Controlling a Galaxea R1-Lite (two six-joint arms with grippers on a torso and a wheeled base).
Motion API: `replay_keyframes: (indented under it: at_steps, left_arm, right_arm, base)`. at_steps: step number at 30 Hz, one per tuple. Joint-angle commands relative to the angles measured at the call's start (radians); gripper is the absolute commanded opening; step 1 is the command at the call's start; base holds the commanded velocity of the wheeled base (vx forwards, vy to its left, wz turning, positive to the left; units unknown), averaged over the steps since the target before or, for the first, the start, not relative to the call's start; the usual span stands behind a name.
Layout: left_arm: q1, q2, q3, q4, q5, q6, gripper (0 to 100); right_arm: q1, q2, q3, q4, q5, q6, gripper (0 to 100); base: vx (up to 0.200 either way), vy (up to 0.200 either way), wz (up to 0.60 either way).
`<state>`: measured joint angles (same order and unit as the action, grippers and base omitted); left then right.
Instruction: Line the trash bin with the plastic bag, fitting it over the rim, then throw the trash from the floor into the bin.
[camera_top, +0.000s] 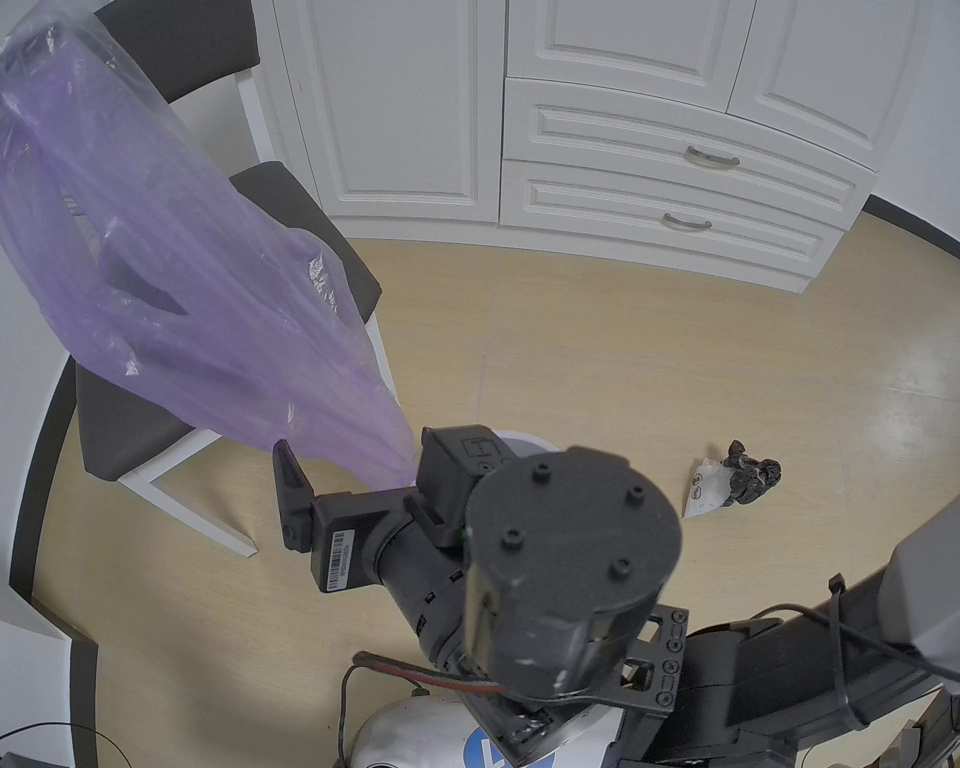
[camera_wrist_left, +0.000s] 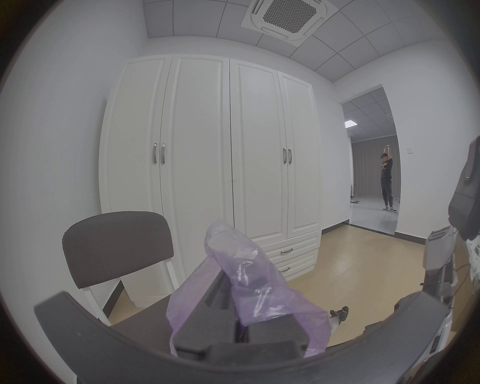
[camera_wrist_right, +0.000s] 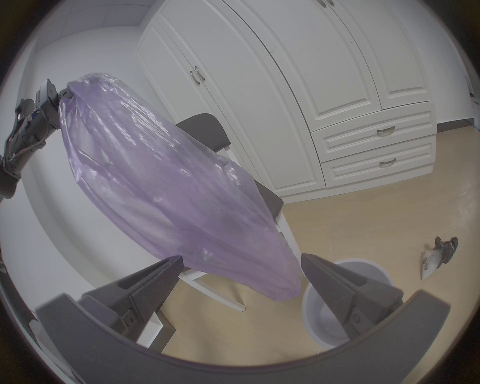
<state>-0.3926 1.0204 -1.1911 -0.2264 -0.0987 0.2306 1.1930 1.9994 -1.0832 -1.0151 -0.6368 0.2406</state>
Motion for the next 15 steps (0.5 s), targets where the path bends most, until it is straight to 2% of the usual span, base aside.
replay_keyframes:
  at_steps: [1,15]
  left_arm:
    - [0.000,0.010,-0.001,-0.002,-0.001,-0.001,0]
    - [0.000,0.010,0.001,-0.005,-0.001,-0.001,0]
  right_arm:
    - [0.002,-0.016,0.002,0.001,0.000,-0.001,100]
    - [-0.001,0.056,-0.020,-0.003,0.008,0.000,100]
  base:
    - [0.000,0.000,0.00]
    - [0.000,0.000,0.00]
